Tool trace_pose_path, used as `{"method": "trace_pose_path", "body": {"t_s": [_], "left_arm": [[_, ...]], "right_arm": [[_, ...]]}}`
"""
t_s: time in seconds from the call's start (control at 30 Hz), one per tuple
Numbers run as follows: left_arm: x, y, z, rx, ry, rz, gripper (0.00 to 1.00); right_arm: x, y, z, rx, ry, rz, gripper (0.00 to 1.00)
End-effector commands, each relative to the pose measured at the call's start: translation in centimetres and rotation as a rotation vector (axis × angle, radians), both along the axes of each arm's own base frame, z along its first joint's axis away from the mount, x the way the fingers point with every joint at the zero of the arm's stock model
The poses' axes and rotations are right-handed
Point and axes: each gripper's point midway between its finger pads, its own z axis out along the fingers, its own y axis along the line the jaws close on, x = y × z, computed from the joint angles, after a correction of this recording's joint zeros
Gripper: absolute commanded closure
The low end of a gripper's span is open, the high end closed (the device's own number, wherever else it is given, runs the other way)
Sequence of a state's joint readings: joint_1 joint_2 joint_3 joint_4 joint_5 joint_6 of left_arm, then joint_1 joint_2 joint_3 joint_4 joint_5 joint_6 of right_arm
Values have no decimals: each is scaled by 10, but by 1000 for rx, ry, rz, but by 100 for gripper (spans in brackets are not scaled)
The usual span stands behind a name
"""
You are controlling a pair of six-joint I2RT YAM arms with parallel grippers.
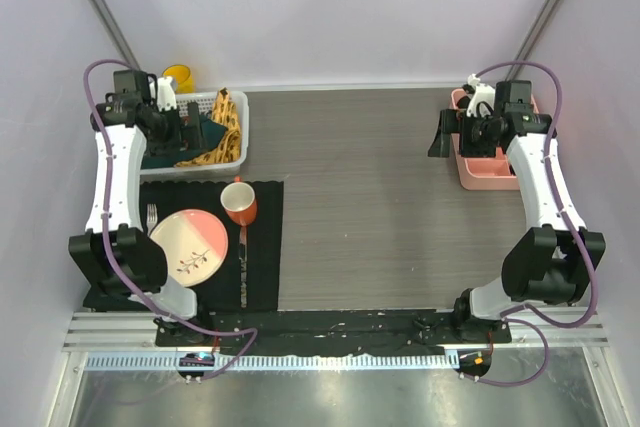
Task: Roll the ties
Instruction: Pick up the tie from the bin.
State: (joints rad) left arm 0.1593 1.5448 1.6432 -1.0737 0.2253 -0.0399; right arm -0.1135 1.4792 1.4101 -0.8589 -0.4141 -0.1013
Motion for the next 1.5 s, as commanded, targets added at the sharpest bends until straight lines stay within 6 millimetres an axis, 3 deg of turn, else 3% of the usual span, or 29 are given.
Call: {"method": "trace_pose_path", "body": {"t_s": [0.0, 0.23, 0.43, 0.57, 0.63, 0.67, 0.73, 0.93, 1.13, 1.47], "left_arm": [[11, 19, 13, 97, -20, -14, 0], [43, 45, 53, 230, -164, 4, 0], [50, 49, 57, 199, -167, -89, 0], [49, 65, 38, 131, -138, -167, 0], [50, 59, 35, 63, -147, -236, 1], [45, 60, 20, 43, -103, -300, 0], [42, 58, 9, 22, -81, -369, 0], [71, 90, -12, 82, -150, -392, 1], [98, 105, -39, 135, -172, -449, 3], [121, 126, -90, 215, -128, -576, 4]], "right_arm": [[11, 10, 14, -17, -61, 78, 0], [29, 24, 18, -55, -84, 139, 0], [44, 32, 17, -86, -77, 179, 0], [50, 47, 17, -111, -83, 230, 1], [51, 49, 12, -115, -70, 237, 0], [52, 50, 10, -112, -60, 235, 0], [53, 52, 3, -101, -40, 232, 0], [55, 52, -8, -95, -4, 229, 0], [59, 52, -21, -98, 28, 233, 0], [61, 45, -41, -138, 76, 239, 0]]}}
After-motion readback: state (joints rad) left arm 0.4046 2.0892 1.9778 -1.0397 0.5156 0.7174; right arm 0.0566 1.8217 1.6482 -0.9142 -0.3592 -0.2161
